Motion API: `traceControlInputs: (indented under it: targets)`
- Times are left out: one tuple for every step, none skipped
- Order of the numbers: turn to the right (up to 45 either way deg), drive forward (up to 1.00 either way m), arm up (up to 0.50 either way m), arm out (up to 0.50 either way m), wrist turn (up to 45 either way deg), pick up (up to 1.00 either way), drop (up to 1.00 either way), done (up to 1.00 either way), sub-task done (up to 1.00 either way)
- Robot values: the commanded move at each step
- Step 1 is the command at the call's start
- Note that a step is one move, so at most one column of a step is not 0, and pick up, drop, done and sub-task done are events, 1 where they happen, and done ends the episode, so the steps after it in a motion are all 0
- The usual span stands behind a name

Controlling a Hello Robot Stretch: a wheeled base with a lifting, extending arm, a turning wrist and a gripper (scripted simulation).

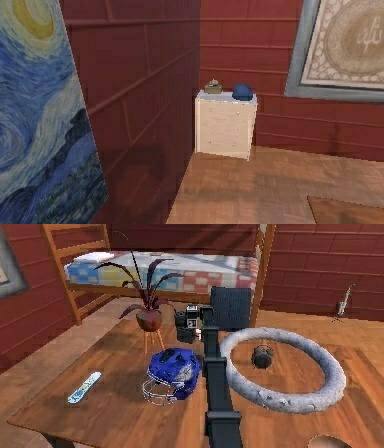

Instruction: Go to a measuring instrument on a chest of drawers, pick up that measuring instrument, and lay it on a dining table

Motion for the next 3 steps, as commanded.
traceControlInputs:
  targets:
    - [0.0, 0.0, 0.1, 0.0, 0.0, 0.0, 0.0, 0.0, 0.0]
    - [0.0, 0.0, 0.0, -0.08, 0.0, 0.0, 0.0, 0.0, 0.0]
    - [0.0, 0.0, 0.0, 0.0, 0.0, 0.0, 0.0, 1.0, 0.0]
